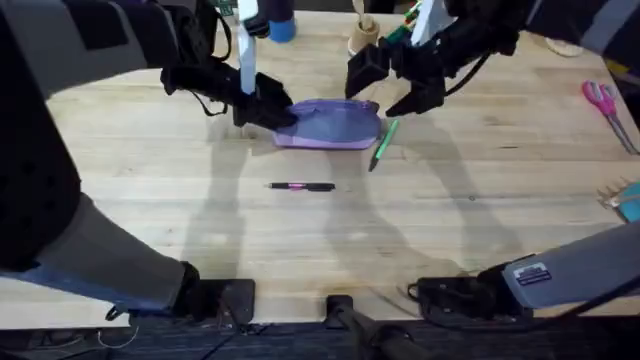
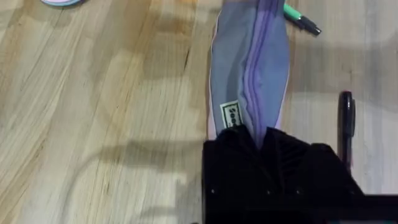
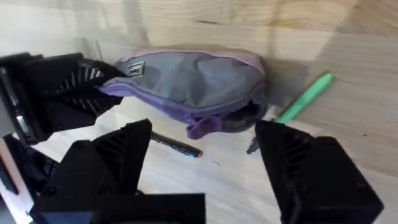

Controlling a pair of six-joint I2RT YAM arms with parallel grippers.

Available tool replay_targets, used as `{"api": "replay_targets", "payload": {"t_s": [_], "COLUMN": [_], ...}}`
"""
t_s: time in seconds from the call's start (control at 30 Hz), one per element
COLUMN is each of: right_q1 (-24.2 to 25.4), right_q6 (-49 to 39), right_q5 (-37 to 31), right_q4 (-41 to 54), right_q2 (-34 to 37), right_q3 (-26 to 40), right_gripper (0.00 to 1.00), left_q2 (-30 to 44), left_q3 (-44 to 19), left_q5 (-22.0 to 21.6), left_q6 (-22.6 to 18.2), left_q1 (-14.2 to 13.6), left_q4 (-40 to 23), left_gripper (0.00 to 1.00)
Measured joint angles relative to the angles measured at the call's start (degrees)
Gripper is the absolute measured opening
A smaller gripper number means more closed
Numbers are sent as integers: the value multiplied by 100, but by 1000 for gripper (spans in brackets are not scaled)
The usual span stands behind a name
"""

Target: Unzip the bag, pick up the pens from the table one at a time and place them inside, then zip the bag closed.

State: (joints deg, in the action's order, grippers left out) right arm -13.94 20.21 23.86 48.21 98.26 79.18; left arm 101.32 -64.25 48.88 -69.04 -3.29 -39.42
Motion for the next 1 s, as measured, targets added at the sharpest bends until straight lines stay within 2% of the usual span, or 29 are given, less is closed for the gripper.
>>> {"api": "replay_targets", "payload": {"t_s": [0.4,0.6,0.9,1.0], "right_q1": [-85,-85,-121,-177], "right_q6": [37,64,83,79], "right_q5": [62,63,63,58], "right_q4": [-156,-296,-302,-302], "right_q2": [0,0,0,0], "right_q3": [-123,-140,-140,-140], "right_gripper": [970,867,820,769], "left_q2": [-1,0,-2,0], "left_q3": [0,0,0,0], "left_q5": [2,0,2,0], "left_q6": [0,0,0,0], "left_q1": [0,0,0,0], "left_q4": [0,0,0,0], "left_gripper": [42,42,42,42]}}
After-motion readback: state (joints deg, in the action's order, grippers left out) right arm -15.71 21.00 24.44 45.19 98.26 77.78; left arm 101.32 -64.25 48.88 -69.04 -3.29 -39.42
